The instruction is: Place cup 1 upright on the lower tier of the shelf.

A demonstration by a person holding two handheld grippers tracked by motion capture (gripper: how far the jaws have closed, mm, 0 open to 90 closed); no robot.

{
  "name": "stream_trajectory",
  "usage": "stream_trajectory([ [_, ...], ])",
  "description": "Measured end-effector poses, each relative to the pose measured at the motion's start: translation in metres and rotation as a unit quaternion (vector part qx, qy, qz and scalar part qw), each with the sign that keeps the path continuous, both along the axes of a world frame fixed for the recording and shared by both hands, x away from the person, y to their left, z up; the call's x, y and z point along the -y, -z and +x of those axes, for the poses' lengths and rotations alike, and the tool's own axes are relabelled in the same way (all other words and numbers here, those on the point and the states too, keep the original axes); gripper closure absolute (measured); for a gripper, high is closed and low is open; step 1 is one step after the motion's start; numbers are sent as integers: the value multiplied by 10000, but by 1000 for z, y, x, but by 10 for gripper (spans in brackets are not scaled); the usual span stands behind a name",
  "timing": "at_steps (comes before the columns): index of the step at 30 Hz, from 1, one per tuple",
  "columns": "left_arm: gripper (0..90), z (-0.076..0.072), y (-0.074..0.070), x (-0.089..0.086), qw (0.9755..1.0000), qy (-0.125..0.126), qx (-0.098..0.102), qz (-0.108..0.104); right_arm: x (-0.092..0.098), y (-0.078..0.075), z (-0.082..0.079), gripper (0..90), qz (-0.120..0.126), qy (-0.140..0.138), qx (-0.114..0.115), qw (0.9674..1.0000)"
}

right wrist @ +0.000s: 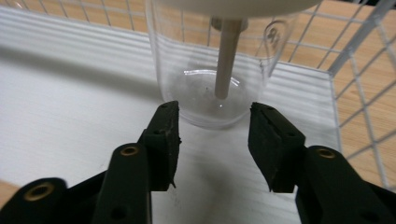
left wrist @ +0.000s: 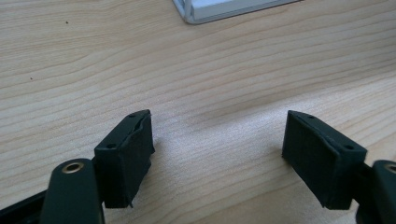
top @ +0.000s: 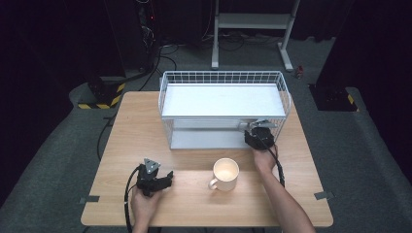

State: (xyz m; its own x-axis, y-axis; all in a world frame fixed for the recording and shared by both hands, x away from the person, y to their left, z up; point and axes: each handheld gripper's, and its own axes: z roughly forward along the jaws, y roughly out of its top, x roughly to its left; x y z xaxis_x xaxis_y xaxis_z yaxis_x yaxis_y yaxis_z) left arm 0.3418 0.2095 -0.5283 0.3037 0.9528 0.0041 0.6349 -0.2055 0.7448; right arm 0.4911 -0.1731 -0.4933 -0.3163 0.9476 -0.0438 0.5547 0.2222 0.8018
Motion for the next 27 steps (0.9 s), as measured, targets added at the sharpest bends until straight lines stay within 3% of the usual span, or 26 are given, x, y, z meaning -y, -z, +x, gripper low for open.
stream_trajectory([
  [5,248,0,0,0,10000,-4,-1,3,5,-8,-11,442,76,-65,63,9999],
  [7,248,0,0,0,10000,-4,-1,3,6,-11,-16,423,223,-90,-32,9997],
  [12,248,0,0,0,10000,-10,0,1,8,-12,-19,397,140,-302,23,9994],
  [17,248,0,0,0,10000,-7,9,10,11,-21,-28,357,271,-491,122,9983],
  [27,247,0,0,0,10000,-9,10,10,12,-28,-41,357,357,-774,192,9962],
])
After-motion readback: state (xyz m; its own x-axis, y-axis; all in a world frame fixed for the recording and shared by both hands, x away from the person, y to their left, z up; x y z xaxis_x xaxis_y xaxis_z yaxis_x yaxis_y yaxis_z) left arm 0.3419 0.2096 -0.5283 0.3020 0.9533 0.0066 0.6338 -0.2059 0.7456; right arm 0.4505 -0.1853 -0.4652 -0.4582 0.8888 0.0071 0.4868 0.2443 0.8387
